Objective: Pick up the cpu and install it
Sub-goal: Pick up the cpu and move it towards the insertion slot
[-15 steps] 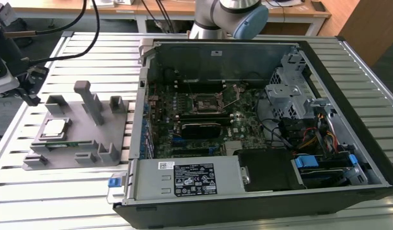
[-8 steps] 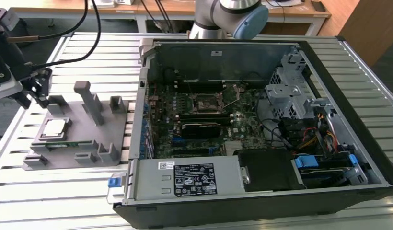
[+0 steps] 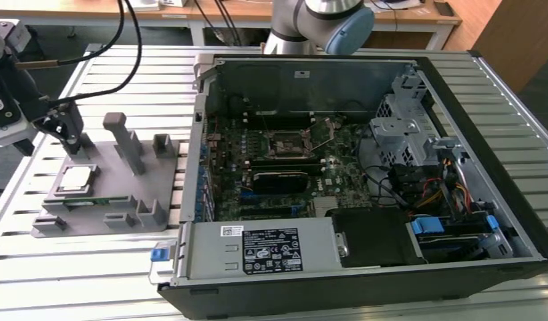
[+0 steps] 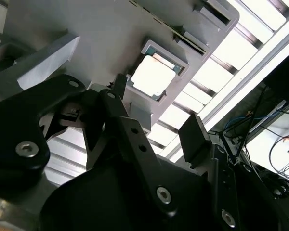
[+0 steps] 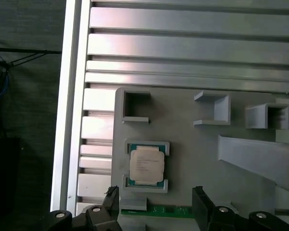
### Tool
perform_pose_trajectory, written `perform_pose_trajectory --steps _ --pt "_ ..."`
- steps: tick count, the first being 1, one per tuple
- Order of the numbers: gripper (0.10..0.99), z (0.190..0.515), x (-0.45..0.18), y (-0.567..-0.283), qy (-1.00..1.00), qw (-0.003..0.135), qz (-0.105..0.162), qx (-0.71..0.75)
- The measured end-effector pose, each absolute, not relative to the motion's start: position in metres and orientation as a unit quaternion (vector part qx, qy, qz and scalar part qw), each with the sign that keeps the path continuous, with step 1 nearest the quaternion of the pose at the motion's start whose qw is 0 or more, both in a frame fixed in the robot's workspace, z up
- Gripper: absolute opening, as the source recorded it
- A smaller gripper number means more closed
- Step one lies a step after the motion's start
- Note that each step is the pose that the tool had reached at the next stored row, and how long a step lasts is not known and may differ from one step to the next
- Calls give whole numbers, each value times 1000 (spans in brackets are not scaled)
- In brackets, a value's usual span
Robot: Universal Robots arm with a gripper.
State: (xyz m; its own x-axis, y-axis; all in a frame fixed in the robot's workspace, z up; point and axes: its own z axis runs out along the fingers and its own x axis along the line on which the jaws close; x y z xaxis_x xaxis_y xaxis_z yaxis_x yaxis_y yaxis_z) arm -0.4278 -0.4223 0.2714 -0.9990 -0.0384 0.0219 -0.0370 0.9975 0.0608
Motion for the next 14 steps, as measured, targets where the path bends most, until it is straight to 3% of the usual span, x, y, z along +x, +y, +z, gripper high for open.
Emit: perform_pose_trajectory --steps 1,14 --pt "706 270 -429 -422 -999 11 -30 19" --pt "706 250 -431 -422 -999 11 -30 18"
